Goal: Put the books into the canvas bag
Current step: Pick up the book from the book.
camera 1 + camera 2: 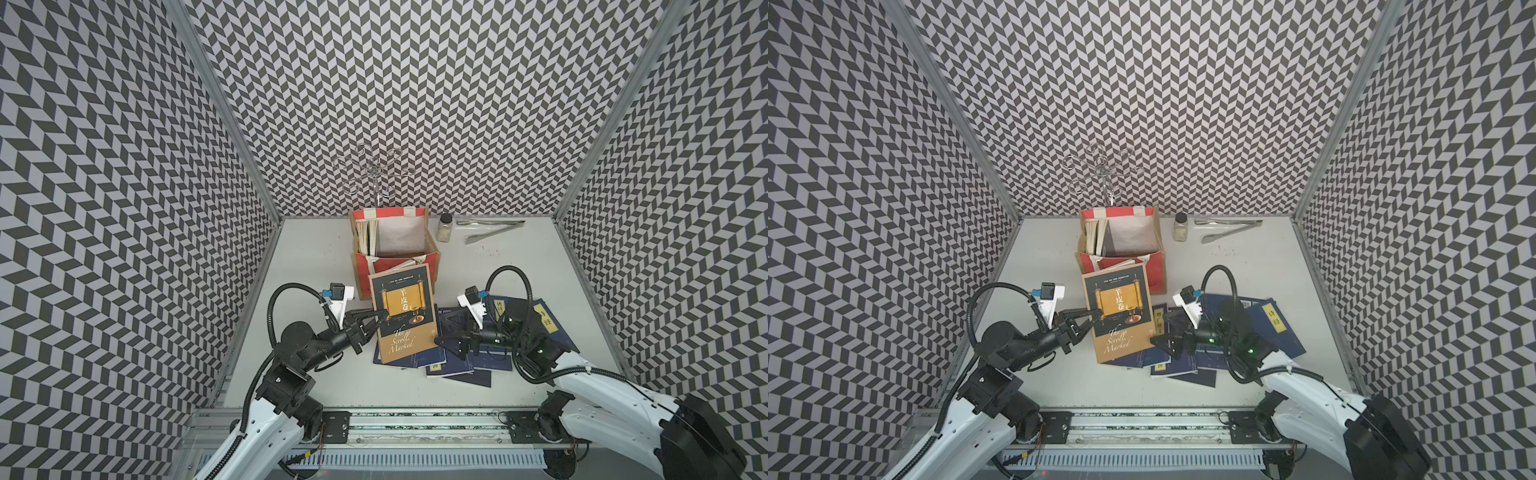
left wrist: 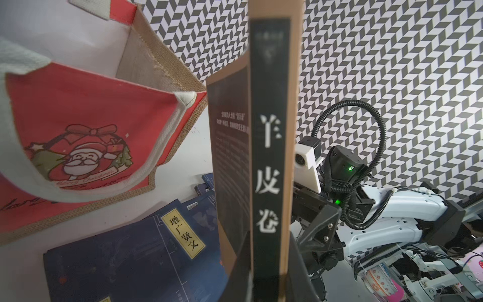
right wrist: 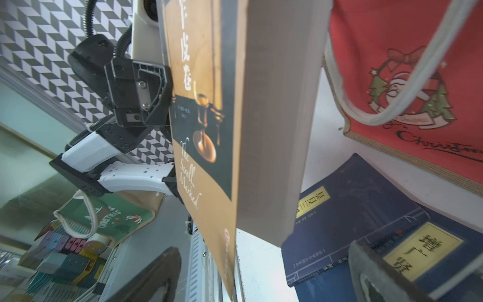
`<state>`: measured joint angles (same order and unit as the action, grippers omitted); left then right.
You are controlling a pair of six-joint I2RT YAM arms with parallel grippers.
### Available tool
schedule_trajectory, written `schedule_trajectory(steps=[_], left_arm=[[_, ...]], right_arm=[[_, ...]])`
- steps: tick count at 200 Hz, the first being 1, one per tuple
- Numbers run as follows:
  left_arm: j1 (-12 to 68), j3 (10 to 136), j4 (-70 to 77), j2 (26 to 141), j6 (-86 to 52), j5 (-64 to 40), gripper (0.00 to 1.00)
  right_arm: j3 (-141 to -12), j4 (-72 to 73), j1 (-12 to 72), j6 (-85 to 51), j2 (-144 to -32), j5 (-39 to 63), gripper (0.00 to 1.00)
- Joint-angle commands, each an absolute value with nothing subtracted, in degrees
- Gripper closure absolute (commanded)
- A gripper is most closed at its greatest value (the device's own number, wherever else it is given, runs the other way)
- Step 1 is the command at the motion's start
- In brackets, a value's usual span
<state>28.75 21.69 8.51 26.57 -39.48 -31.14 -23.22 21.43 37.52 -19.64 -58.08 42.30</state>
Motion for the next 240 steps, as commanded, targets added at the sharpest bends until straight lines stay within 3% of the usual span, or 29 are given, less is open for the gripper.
schedule_trajectory(steps=[1, 39, 88, 108, 120, 130, 174, 186, 195, 207, 216, 227, 240], left_arm=[[29.1, 24.5, 18.5, 25.8, -38.8, -35.3, 1.0], [29.1, 24.1, 19.4, 23.7, -37.9, -39.1, 1.0], [29.1, 21.7, 24.6, 23.9, -40.2, -40.8, 1.0], [29.1, 21.6, 24.2, 23.7, -39.6, -39.7, 1.0], [29.1, 21.2, 24.0, 23.8, -39.5, -39.1, 1.0], [29.1, 20.9, 23.1, 24.0, -39.2, -37.9, 1.0], [29.1, 21.2, 20.1, 24.4, -37.8, -35.4, 1.0], [29.0, 22.2, 19.2, 25.1, -37.4, -35.9, 1.0], [29.1, 23.0, 18.2, 25.8, -37.2, -36.3, 0.93], [29.0, 25.2, 15.8, 26.5, -36.2, -36.7, 0.57], [29.0, 27.3, 13.5, 29.0, -35.0, -37.5, 0.39], [28.9, 30.6, 10.0, 30.9, -32.6, -39.2, 0.28], [28.9, 34.4, 6.1, 33.7, -29.8, -41.4, 0.24]], right_arm=[[-24.8, 27.8, 38.7, -21.0, -60.7, 43.7, 0.01], [-24.3, 30.7, 38.8, -20.5, -61.8, 44.6, 0.01], [-25.6, 40.0, 38.8, -21.3, -65.4, 57.8, 0.0], [-26.0, 41.3, 38.8, -21.3, -65.5, 61.4, 0.04], [-26.3, 41.2, 38.8, -21.3, -65.3, 62.8, 0.16], [-26.7, 40.2, 38.8, -21.2, -64.9, 62.8, 0.32], [-26.7, 39.1, 38.8, -21.3, -63.9, 63.3, 0.86], [-26.7, 39.6, 38.8, -21.6, -63.9, 63.3, 0.97], [-26.7, 40.1, 38.8, -21.5, -64.0, 63.6, 1.0], [-26.6, 40.8, 38.8, -20.4, -64.1, 65.0, 1.0], [-26.5, 41.7, 38.8, -19.3, -64.3, 67.1, 1.0], [-26.6, 42.5, 38.8, -17.5, -64.7, 70.1, 1.0], [-27.6, 39.1, 38.8, -13.3, -64.9, 71.6, 1.0]])
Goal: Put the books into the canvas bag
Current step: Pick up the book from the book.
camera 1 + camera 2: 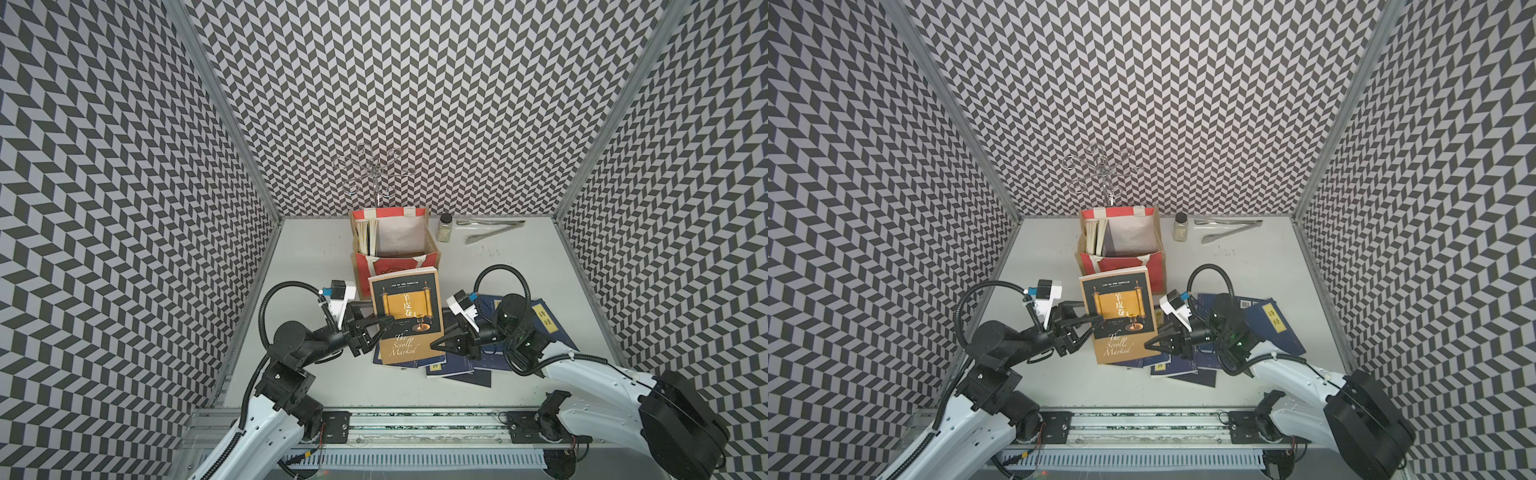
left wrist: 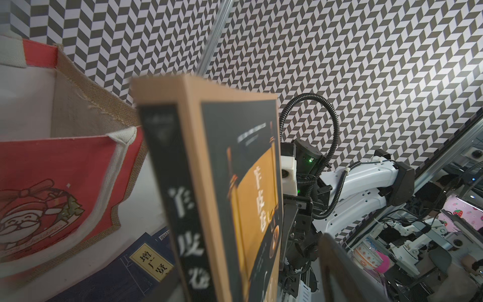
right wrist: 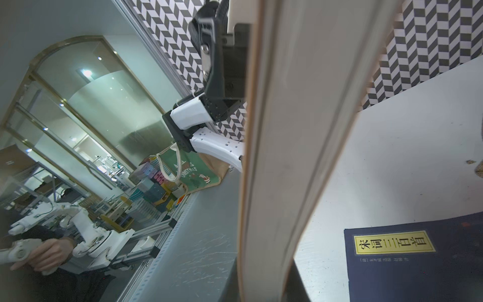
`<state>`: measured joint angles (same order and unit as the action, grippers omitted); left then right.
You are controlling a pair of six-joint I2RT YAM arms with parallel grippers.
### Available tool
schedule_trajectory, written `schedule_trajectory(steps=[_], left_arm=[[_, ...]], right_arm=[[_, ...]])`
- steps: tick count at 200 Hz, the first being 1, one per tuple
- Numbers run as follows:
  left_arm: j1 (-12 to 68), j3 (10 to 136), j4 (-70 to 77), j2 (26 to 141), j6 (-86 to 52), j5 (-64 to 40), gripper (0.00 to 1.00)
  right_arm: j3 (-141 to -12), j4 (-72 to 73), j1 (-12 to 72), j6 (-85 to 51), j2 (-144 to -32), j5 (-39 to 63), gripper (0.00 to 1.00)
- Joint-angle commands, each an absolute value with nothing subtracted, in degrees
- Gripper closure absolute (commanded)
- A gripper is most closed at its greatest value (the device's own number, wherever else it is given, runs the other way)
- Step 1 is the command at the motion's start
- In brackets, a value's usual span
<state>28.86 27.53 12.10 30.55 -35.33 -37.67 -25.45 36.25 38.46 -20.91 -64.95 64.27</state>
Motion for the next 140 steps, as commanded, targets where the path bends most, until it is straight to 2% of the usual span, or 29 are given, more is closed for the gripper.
schedule_trajectory(steps=[1, 23, 45, 56, 83, 121, 131, 140], left_arm=[[29.0, 34.8, 5.8, 33.9, -29.6, -41.5, 0.24], [28.9, 39.6, -0.1, 37.7, -25.7, -45.3, 0.24], [28.9, 42.0, -4.6, 38.7, -22.8, -45.5, 0.31], [29.0, 43.1, -6.4, 38.9, -21.1, -45.5, 0.38], [28.9, 47.8, -13.6, 41.3, -17.8, -44.6, 0.65], [28.9, 50.9, -20.8, 42.5, -14.8, -41.0, 1.0], [29.0, 50.9, -21.1, 42.3, -14.6, -39.5, 1.0], [29.0, 50.6, -20.7, 42.1, -14.9, -38.1, 1.0]], right_arm=[[-27.8, 38.7, 38.8, -12.9, -64.9, 71.7, 1.0], [-31.5, 26.3, 38.8, -2.3, -65.4, 72.8, 1.0], [-33.3, 19.6, 38.8, 4.3, -66.3, 74.1, 1.0], [-33.9, 17.7, 38.9, 6.0, -67.2, 73.6, 1.0], [-35.0, 13.5, 38.8, 9.4, -69.1, 70.7, 1.0], [-33.4, 18.1, 37.9, 5.7, -68.5, 65.9, 1.0], [-33.0, 19.7, 37.3, 4.1, -68.3, 65.2, 0.97], [-32.9, 21.1, 36.5, 2.6, -67.9, 65.2, 0.85]])
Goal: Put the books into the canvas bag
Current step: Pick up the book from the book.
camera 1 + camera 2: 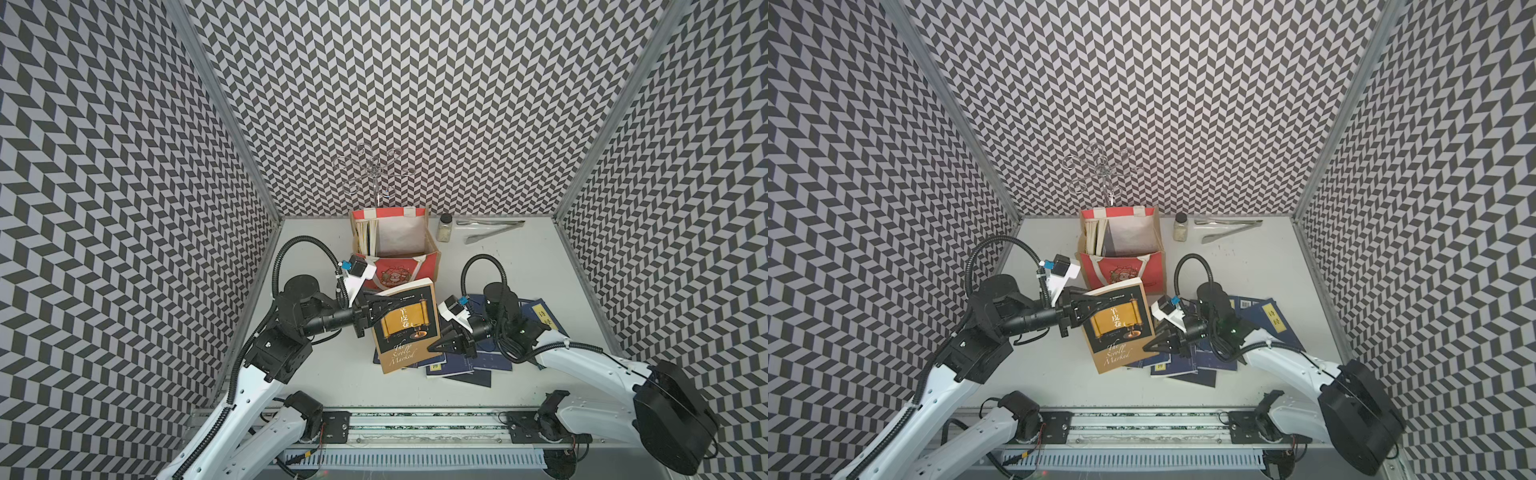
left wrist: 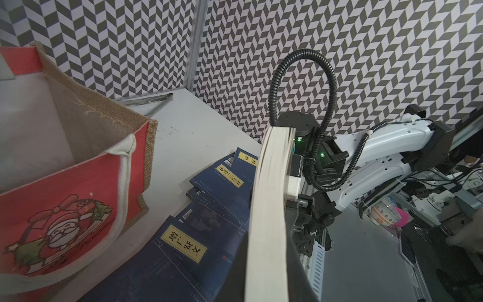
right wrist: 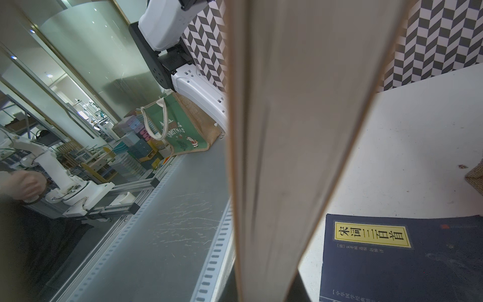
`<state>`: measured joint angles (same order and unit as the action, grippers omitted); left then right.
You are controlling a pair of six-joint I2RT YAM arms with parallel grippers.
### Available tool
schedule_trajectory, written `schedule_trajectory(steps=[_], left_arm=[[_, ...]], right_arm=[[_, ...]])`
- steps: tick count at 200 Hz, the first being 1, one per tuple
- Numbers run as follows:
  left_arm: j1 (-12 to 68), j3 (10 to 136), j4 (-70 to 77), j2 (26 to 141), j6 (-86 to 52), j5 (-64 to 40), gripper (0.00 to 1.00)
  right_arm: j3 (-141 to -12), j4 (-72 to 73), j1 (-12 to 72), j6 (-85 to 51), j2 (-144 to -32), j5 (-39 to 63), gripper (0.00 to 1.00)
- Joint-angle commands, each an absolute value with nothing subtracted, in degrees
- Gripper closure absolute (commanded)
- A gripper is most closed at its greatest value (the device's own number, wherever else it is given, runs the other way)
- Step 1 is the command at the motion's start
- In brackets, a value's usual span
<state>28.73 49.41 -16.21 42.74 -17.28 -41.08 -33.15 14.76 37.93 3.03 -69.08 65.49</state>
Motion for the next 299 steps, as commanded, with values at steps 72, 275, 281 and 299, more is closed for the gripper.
schedule_trajectory(steps=[72, 275, 281, 299], left_arm=[[28.4, 42.3, 8.2, 34.6, -31.8, -22.3, 1.0], [29.4, 30.6, 31.4, 30.6, -42.1, -17.2, 1.0], [29.4, 30.6, 31.0, 30.5, -41.9, -17.2, 1.0], [29.4, 31.5, 28.4, 30.7, -40.9, -17.6, 1.0]], right_arm=[[-24.1, 49.4, 33.6, -26.5, -62.9, 50.2, 0.01], [-29.1, 107.9, 40.1, -67.4, -89.5, 39.0, 0.5], [-29.1, 107.9, 39.9, -67.2, -89.1, 39.4, 0.6], [-29.2, 107.9, 38.7, -67.4, -87.8, 41.3, 0.87]])
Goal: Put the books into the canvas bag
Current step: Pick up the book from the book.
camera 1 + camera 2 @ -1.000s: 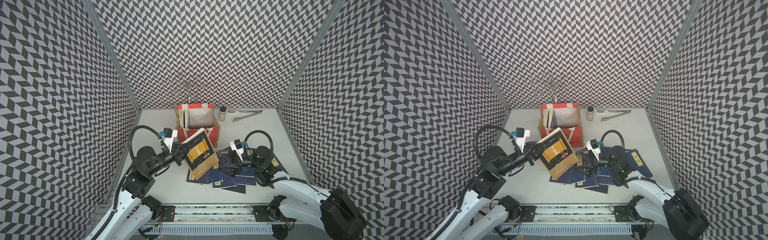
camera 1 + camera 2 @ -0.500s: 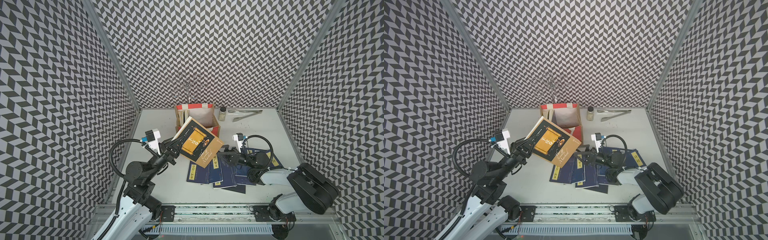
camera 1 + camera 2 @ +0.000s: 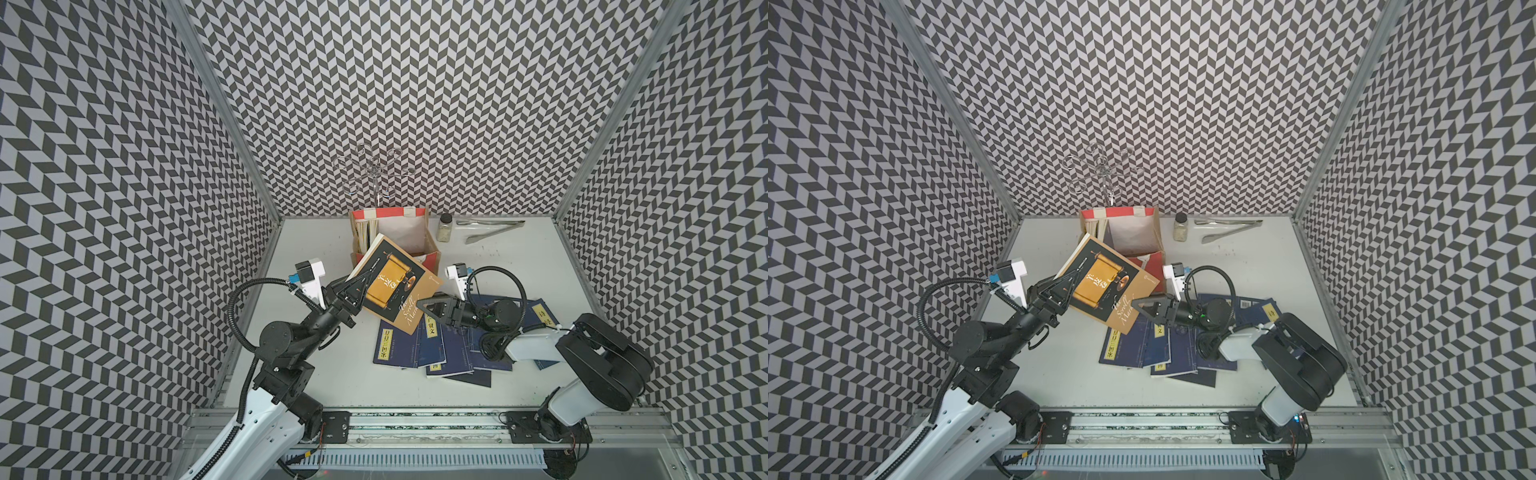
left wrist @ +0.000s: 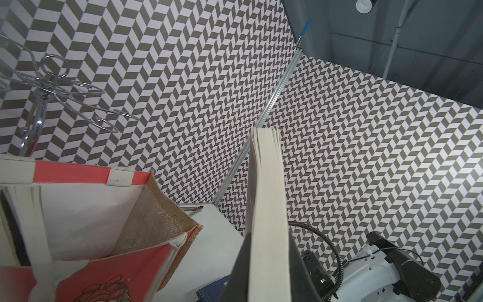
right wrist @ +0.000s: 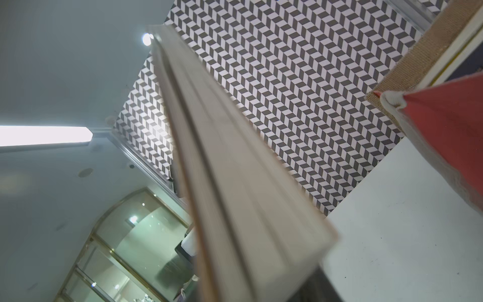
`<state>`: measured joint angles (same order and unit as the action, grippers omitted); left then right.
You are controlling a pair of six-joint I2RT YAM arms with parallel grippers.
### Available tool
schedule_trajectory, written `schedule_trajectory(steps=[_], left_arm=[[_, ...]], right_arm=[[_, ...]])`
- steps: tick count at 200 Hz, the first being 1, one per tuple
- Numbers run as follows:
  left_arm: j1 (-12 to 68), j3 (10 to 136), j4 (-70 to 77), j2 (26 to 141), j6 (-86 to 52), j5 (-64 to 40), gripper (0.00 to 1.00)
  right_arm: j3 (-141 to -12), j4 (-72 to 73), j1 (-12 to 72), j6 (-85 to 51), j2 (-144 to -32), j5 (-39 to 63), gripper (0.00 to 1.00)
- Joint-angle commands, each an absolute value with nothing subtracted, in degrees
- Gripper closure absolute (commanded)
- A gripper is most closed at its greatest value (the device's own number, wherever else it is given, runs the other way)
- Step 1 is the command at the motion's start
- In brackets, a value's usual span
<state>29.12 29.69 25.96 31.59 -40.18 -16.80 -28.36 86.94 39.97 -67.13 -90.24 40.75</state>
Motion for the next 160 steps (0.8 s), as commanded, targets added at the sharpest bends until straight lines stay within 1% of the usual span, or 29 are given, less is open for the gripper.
schedule_trajectory(steps=[1, 11, 21, 25, 31, 41, 55, 60, 68, 85, 106, 118, 134, 160], left_arm=[[29.4, 31.6, 28.3, 30.8, -40.8, -17.7, 1.0], [29.4, 32.9, 26.0, 31.4, -39.4, -19.0, 1.0], [29.4, 35.0, 22.6, 32.3, -37.6, -20.6, 0.99], [29.3, 36.3, 20.7, 32.9, -36.6, -21.3, 0.95], [29.1, 38.5, 17.4, 34.0, -34.9, -22.5, 0.85], [28.7, 41.8, 12.6, 35.7, -32.1, -25.3, 0.74], [28.3, 46.1, 7.4, 38.4, -28.6, -30.3, 0.52], [28.1, 47.7, 5.3, 39.5, -27.5, -31.8, 0.48], [28.0, 50.4, 1.7, 41.1, -25.5, -33.7, 0.44], [27.9, 54.8, -4.7, 43.9, -22.1, -37.1, 0.42], [27.7, 58.4, -10.3, 46.1, -18.4, -39.2, 0.44], [27.7, 60.2, -13.5, 47.5, -16.6, -40.1, 0.48], [27.7, 62.5, -18.1, 49.2, -14.5, -39.4, 0.57], [27.6, 65.1, -24.5, 51.1, -11.2, -38.2, 0.55]], right_arm=[[-29.1, 107.9, 38.5, -67.5, -87.7, 41.4, 0.89], [-28.9, 107.9, 37.5, -68.1, -86.7, 42.6, 1.0], [-28.8, 107.9, 36.2, -68.8, -85.9, 44.5, 1.0], [-29.0, 107.9, 35.7, -68.9, -85.6, 45.6, 1.0], [-29.1, 107.9, 34.6, -69.4, -85.2, 47.6, 1.0], [-29.4, 107.9, 33.1, -70.3, -84.9, 50.7, 1.0], [-29.9, 107.9, 31.8, -71.0, -84.5, 54.8, 1.0], [-30.2, 107.9, 31.5, -71.2, -84.5, 56.3, 1.0], [-30.6, 107.9, 31.2, -71.2, -84.4, 59.0, 1.0], [-31.4, 107.9, 30.6, -70.9, -84.2, 64.3, 1.0], [-30.5, 107.9, 30.0, -69.5, -83.1, 66.6, 1.0], [-30.0, 107.9, 29.8, -68.8, -82.6, 67.6, 1.0], [-29.8, 107.8, 28.5, -68.6, -82.3, 69.8, 1.0], [-29.4, 107.8, 25.7, -68.4, -81.6, 72.6, 1.0]])
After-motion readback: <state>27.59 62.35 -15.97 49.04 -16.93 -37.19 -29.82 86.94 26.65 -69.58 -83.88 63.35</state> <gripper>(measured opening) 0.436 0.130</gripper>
